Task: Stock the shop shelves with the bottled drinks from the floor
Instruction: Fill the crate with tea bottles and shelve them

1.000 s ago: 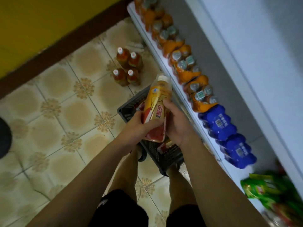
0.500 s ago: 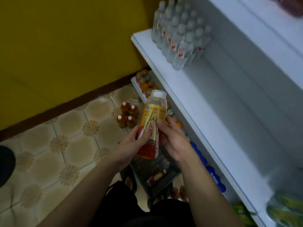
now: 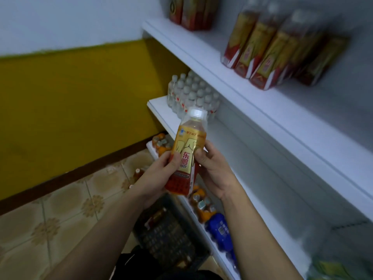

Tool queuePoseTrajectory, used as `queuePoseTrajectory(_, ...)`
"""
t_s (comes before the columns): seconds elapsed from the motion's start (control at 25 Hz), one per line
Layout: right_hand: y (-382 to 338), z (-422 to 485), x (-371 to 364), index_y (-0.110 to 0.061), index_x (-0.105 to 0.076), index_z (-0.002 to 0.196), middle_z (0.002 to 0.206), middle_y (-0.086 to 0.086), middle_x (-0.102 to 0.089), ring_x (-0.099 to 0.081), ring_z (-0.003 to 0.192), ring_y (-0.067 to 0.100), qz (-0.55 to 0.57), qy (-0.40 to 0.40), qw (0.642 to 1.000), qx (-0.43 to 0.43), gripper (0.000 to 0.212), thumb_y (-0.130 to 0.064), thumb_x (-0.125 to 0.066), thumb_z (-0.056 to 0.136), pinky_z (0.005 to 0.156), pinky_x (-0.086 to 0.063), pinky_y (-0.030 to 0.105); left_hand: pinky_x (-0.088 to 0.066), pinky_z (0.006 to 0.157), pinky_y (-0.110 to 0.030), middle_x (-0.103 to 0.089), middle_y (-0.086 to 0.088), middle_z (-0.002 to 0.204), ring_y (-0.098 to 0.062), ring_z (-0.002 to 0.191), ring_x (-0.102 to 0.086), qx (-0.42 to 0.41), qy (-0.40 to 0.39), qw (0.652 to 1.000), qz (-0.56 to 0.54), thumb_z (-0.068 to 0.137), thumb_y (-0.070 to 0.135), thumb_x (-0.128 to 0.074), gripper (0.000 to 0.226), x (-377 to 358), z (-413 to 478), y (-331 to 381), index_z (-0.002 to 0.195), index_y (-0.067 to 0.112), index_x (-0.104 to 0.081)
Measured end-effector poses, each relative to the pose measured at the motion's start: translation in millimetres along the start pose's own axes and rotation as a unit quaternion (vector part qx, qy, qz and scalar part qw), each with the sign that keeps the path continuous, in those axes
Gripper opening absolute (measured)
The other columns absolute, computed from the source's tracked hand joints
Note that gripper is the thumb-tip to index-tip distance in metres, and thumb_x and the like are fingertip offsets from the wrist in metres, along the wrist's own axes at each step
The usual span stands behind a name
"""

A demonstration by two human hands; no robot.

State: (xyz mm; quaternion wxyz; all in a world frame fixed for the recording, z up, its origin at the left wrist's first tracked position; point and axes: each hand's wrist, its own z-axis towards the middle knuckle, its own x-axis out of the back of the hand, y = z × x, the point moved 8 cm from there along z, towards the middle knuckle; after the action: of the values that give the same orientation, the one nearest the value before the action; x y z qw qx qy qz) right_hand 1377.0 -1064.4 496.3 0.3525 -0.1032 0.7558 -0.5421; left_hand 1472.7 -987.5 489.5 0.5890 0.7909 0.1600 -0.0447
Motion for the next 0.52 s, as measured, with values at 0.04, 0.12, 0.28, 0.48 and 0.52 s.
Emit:
queuePoseTrajectory(0.04,-14.0,-4.9,-0.6,-0.007,-0.053,0.131,0.112,0.012,-0.071,-0.069,0.099,0.024,-0.012,-0.008,1.0,0.013,0.095,-0.048,-0.091,0.054,0.079,-0.056,0.033,-0.057,0.075,-0.03,-0.071,-0.004,0.115,-0.018,0.101,-0.069,-0.015,-0.011,1.0,0.001,0.074,0.054,-0.06,0.06,-8.9,-1.8,9.8,0.124,0.023,-0.056)
queuePoseTrajectory(0.12,-37.4,-12.4,-0.2,-0.008,-0.051,0.133,0.114,0.013,-0.071,-0.069,0.102,0.024,-0.034,-0.021,0.999,0.032,0.095,-0.048,-0.089,0.056,0.079,-0.055,0.03,-0.057,0.081,-0.032,-0.071,-0.002,0.115,-0.019,0.105,-0.068,-0.039,-0.032,0.998,0.023,0.068,0.053,-0.072,0.065,-23.7,-3.1,25.3,0.125,0.024,-0.055)
queuePoseTrajectory(0.28,-85.4,-28.9,7.9,-0.005,-0.048,0.136,0.119,0.017,-0.069,-0.067,0.107,0.027,-0.064,-0.023,0.995,0.073,0.097,-0.041,-0.091,0.057,0.085,-0.055,0.03,-0.054,0.093,-0.042,-0.07,-0.007,0.116,-0.026,0.109,-0.066,-0.083,-0.048,0.995,0.03,0.073,0.032,-0.082,0.061,-53.8,0.2,51.3,0.126,0.018,-0.054)
queuePoseTrajectory(0.48,-142.8,-50.2,31.0,-0.009,-0.054,0.132,0.12,0.015,-0.069,-0.066,0.113,0.03,-0.15,0.004,0.982,0.113,0.062,-0.016,-0.081,0.076,0.095,-0.052,0.037,-0.054,0.086,-0.038,-0.068,-0.009,0.12,-0.027,0.11,-0.065,-0.118,-0.106,0.987,-0.006,0.066,0.035,-0.085,0.073,-102.5,12.1,75.3,0.13,0.02,-0.054)
queuePoseTrajectory(0.52,-152.9,-54.4,36.1,-0.011,-0.057,0.129,0.119,0.013,-0.07,-0.066,0.112,0.029,-0.171,0.015,0.978,0.121,0.057,-0.015,-0.079,0.078,0.095,-0.052,0.037,-0.053,0.087,-0.039,-0.067,-0.01,0.12,-0.028,0.111,-0.065,-0.121,-0.109,0.987,-0.008,0.068,0.031,-0.084,0.07,-111.0,16.5,79.1,0.131,0.02,-0.054)
